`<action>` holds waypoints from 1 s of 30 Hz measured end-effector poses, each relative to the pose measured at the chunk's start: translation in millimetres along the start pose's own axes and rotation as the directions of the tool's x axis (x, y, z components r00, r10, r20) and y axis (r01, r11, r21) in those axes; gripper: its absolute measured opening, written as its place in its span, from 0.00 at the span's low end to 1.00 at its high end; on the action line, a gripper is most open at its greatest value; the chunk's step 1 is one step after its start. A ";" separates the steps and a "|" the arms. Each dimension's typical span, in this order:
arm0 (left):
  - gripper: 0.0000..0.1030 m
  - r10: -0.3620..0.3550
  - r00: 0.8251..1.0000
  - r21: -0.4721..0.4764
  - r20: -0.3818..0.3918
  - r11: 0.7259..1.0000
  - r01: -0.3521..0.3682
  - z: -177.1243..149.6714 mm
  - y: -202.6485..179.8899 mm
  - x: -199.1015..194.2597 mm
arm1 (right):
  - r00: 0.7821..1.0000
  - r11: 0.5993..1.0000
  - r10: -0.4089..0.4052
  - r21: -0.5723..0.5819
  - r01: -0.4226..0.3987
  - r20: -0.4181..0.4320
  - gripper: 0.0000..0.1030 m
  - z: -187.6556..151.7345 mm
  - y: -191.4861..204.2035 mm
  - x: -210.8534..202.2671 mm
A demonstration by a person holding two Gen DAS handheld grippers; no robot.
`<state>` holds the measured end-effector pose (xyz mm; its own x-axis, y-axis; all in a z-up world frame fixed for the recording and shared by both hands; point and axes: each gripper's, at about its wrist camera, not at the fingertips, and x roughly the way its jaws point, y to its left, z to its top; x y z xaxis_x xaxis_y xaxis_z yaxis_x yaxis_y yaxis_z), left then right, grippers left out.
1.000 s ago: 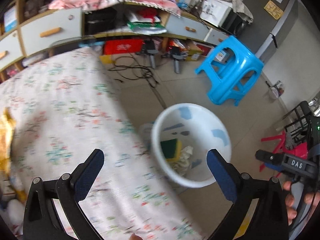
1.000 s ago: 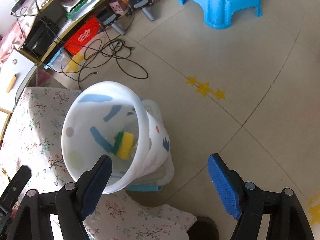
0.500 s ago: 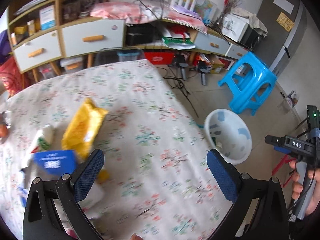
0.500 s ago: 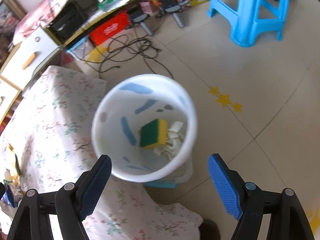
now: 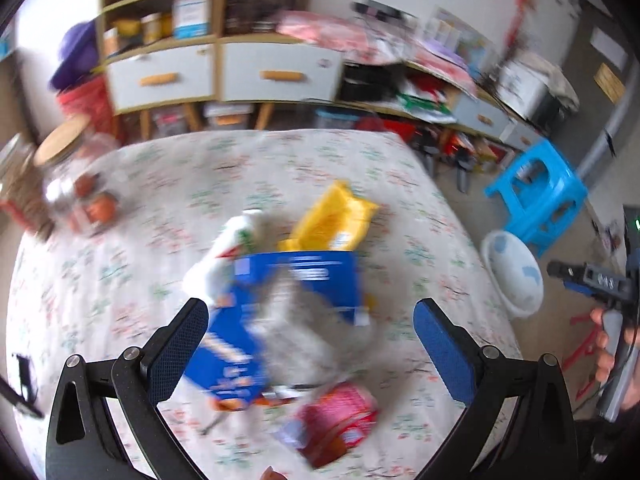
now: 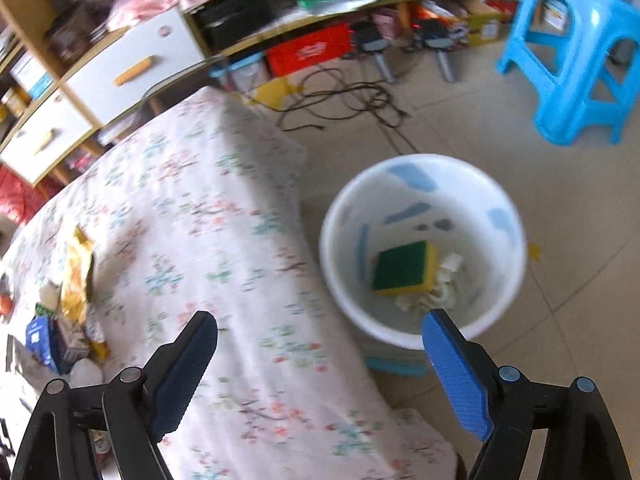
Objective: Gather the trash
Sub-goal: 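Return the left gripper to the table and grasp the blue biscuit box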
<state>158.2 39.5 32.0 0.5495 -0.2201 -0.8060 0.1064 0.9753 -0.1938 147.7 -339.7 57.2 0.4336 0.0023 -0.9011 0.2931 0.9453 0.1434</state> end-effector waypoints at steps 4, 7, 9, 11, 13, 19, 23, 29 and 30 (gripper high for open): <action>1.00 0.050 0.998 -0.069 -0.034 0.996 -0.052 3.0 44.5 4.8 | 1.000 0.997 0.009 -0.077 -0.010 -0.015 0.88 -4.7 35.1 10.7; 1.00 0.089 0.991 -0.085 -0.096 0.992 -0.098 -0.4 67.2 15.7 | 0.999 0.992 0.004 -0.122 -0.008 -0.033 0.88 -6.9 55.8 20.9; 1.00 0.071 0.988 -0.118 -0.134 0.989 -0.087 -4.4 79.6 21.1 | 0.999 0.990 0.002 -0.144 -0.008 -0.041 0.88 -8.2 68.5 27.2; 1.00 0.034 0.987 -0.143 -0.157 0.988 -0.056 -8.1 86.3 23.5 | 0.999 0.988 0.000 -0.155 -0.007 -0.046 0.88 -9.9 76.8 31.3; 1.00 0.001 0.985 -0.135 -0.174 0.990 -0.025 -11.2 87.5 25.1 | 0.999 0.986 -0.001 -0.167 -0.008 -0.051 0.88 -11.1 86.4 34.7; 0.99 0.039 0.976 -0.013 -0.216 0.999 -0.042 -24.2 78.8 31.2 | 0.998 0.982 0.008 -0.186 -0.021 -0.070 0.88 -15.0 101.3 41.1; 0.98 0.028 0.970 0.053 -0.240 0.998 -0.016 -35.4 68.7 38.3 | 0.998 0.980 0.006 -0.200 -0.020 -0.069 0.88 -18.1 106.5 41.5; 0.90 0.061 0.955 0.142 -0.291 0.990 -0.020 -46.2 50.4 57.8 | 0.997 0.982 0.002 -0.190 -0.016 -0.075 0.88 -19.6 104.6 43.1; 0.89 0.069 0.954 0.154 -0.292 0.988 -0.024 -46.8 47.2 60.1 | 0.997 0.982 0.002 -0.190 -0.016 -0.076 0.88 -20.0 104.3 43.2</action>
<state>157.4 71.3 -51.8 0.2896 -0.1491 -0.9455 0.2196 0.9718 -0.0860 179.9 -234.5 25.0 0.3678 0.0286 -0.9295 0.1191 0.9899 0.0776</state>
